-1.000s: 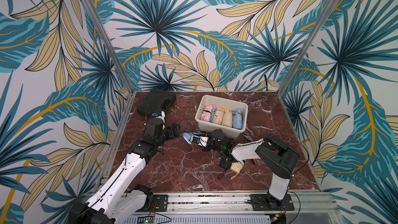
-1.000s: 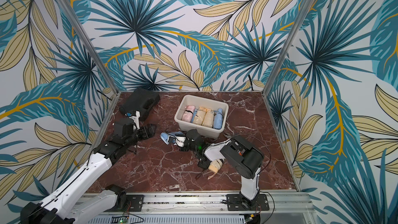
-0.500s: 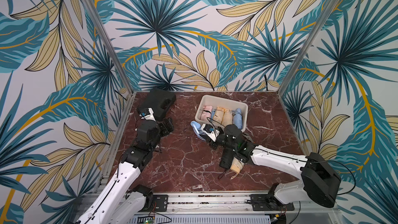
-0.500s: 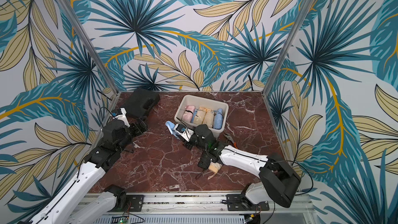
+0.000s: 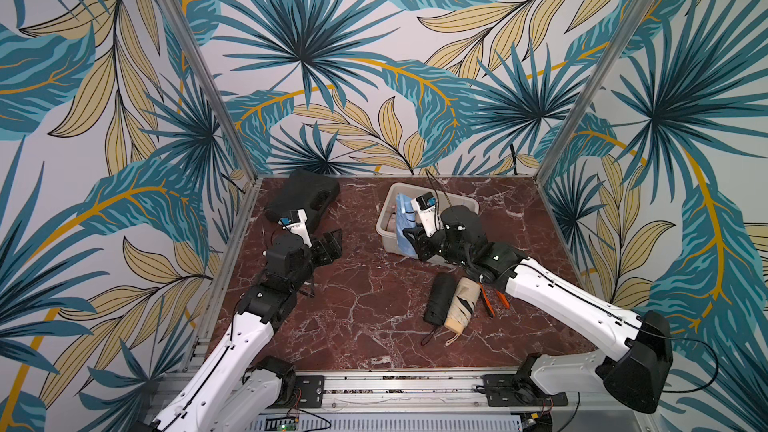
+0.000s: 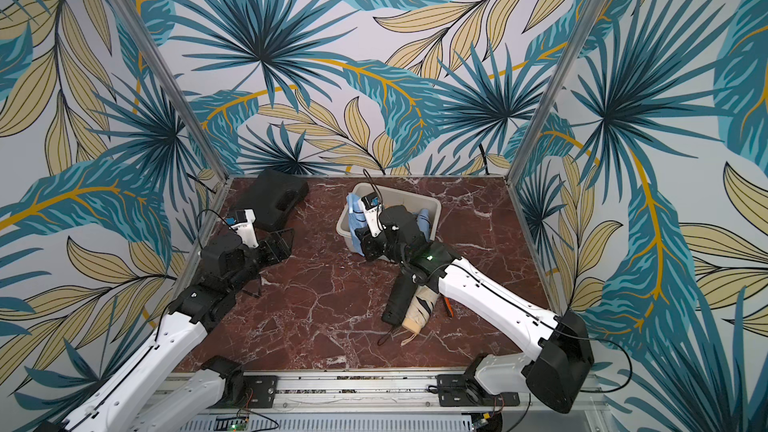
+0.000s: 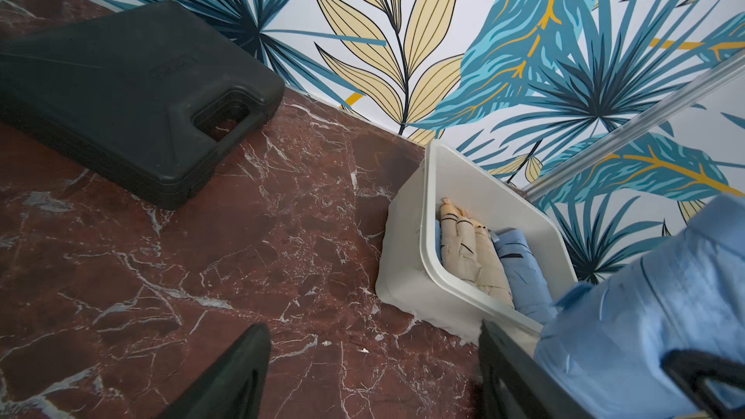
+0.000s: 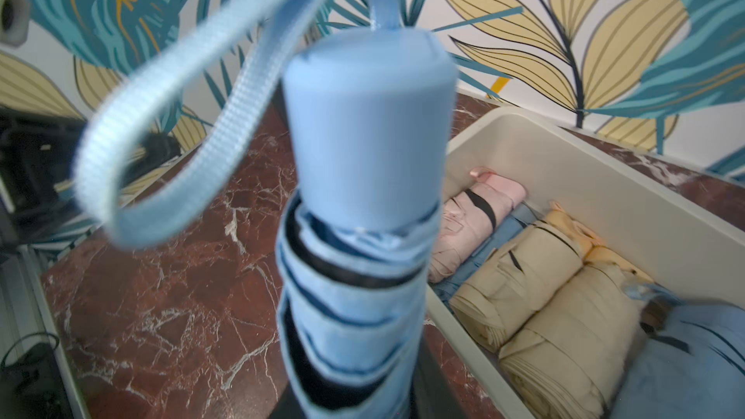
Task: Put the umbrella into the storage box
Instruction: Place the umbrella in the storage box.
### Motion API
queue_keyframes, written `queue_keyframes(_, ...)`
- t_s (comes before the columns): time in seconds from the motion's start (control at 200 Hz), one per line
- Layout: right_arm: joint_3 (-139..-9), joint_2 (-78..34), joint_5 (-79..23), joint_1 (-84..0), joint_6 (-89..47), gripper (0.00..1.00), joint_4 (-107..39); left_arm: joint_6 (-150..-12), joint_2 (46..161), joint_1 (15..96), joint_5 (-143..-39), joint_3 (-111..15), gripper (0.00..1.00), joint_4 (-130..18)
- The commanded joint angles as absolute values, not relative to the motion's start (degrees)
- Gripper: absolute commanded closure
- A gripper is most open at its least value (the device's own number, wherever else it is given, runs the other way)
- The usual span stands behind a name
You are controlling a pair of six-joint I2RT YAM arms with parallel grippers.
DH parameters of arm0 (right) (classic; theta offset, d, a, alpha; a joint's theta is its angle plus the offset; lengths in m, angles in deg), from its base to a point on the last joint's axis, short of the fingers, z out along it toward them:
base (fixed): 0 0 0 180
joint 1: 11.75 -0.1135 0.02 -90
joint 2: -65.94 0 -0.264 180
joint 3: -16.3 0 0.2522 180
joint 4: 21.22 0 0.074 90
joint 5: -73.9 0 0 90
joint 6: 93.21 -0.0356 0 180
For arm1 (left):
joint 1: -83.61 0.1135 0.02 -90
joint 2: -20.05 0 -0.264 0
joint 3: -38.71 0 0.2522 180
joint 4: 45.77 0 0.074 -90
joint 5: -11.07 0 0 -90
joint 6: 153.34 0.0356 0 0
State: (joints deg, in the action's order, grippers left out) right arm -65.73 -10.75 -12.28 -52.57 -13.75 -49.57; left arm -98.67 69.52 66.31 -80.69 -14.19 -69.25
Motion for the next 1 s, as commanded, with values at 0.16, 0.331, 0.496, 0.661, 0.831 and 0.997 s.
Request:
queue_keyframes(0.16, -75.95, -14.94, -15.69, -41.21, -35.94, 0.98, -56.91, -96.69, 73.34, 66.56, -86.33, -15.82, 0.18, -66.12)
queue_keyframes(0.331, -83.29, -22.22, -25.12, -36.26, -44.59, 0.99, -58.35, -95.91, 77.39, 66.03, -88.37, -17.77, 0.19, -64.24)
queue_keyframes(0.496, -89.52, -30.9, -32.08, -35.48, -48.86, 0.99, -59.18, -95.53, 81.81, 64.61, -88.49, -19.76, 0.19, -61.53)
queue_keyframes(0.661, -95.69, -39.72, -36.04, -35.48, -48.72, 0.96, -61.7, -94.8, 85.15, 62.69, -87.77, -22.1, 0.2, -61.18)
queue_keyframes(0.831, -99.6, -46.25, -39.32, -35.48, -46.88, 0.94, -65.76, -95.21, 85.81, 61.29, -86.84, -21.84, 0.2, -60.93)
queue_keyframes(0.997, -100.34, -50.34, -44.41, -35.73, -46.13, 0.9, -67.32, -95.68, 85.18, 60.5, -86.39, -20.45, 0.2, -60.85)
